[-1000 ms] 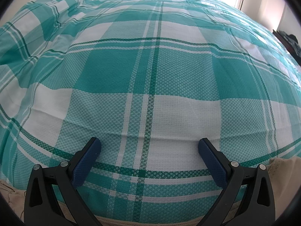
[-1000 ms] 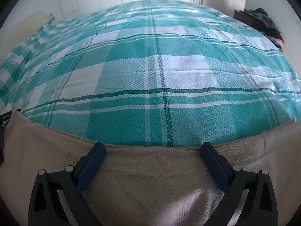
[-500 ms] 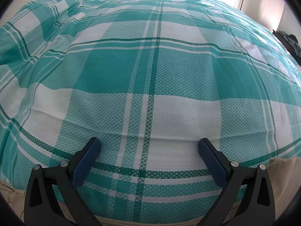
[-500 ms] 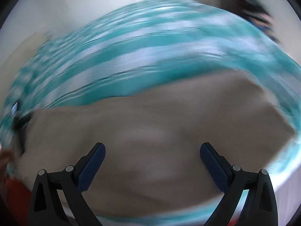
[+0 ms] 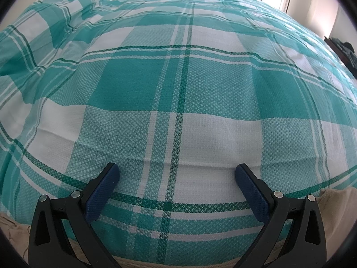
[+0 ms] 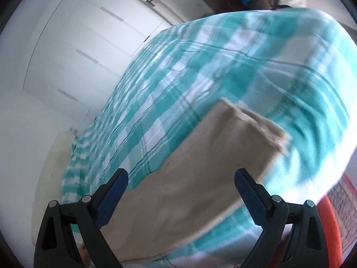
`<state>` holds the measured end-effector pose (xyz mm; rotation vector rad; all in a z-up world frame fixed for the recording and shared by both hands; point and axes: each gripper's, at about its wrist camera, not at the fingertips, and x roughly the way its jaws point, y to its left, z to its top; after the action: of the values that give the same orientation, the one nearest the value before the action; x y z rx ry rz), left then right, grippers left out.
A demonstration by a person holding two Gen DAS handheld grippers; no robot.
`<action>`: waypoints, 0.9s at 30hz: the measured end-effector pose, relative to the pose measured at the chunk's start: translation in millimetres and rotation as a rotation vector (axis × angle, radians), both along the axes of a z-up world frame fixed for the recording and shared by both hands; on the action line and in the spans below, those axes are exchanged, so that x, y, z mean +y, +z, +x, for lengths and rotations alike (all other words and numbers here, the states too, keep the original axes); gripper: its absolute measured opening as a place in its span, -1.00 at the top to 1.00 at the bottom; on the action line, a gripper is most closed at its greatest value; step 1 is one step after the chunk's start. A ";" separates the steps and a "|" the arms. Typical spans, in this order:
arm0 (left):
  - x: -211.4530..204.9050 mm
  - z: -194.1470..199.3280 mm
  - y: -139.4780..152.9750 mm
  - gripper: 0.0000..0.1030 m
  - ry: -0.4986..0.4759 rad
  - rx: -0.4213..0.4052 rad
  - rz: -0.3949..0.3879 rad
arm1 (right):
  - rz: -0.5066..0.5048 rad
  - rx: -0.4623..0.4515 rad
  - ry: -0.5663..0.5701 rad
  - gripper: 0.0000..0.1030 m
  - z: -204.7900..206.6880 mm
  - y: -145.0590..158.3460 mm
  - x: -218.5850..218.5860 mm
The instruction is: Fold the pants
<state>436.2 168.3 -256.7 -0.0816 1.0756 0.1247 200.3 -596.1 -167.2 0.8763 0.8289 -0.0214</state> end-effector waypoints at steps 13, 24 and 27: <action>-0.1 0.0 -0.2 -0.99 0.005 -0.004 0.002 | 0.163 0.043 -0.058 -0.56 3.0 -54.6 -43.2; 1.2 -0.2 0.0 -0.99 0.020 -0.009 -0.010 | 0.128 0.092 0.063 -0.33 27.6 -60.9 -32.5; 1.7 0.5 1.1 -0.99 0.059 0.010 -0.021 | 0.132 0.088 0.038 -0.19 38.2 -71.2 -33.0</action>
<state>436.6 170.1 -255.6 -0.1320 1.0854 0.1667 238.5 -629.1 -238.4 0.9895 0.9369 0.0287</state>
